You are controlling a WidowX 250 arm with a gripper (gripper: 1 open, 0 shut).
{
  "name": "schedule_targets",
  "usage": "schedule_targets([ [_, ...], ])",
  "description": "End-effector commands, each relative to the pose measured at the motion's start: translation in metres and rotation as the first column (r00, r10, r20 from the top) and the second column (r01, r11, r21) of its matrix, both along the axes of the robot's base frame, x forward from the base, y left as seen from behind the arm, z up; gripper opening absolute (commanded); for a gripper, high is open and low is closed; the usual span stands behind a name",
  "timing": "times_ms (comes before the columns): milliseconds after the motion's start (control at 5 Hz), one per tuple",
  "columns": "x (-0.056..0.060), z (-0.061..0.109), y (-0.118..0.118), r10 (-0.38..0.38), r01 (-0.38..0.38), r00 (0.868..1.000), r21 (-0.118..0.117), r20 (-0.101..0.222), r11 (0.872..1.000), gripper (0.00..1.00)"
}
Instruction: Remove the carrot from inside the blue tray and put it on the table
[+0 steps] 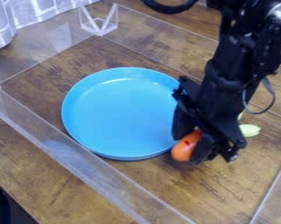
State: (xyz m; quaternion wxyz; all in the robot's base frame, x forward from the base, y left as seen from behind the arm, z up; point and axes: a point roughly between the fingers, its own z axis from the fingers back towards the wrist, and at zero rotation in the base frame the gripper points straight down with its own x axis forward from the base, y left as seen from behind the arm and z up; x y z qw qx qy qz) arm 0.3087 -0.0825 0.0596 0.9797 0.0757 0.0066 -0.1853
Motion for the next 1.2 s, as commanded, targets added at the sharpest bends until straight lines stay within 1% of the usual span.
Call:
schedule_targets([
  [0,0.008,0.012,-0.008,-0.005,0.007,0.999,-0.044,0.041,0.999,0.0],
  [400,0.005,0.007,-0.016,-0.003,0.006,0.999,-0.103,0.032,0.995,0.0],
  [800,0.012,-0.002,-0.017,0.005,-0.001,1.0,-0.151,0.028,0.989,0.0],
  [1000,0.018,-0.001,-0.015,0.018,-0.012,0.999,-0.167,0.032,0.986,0.0],
])
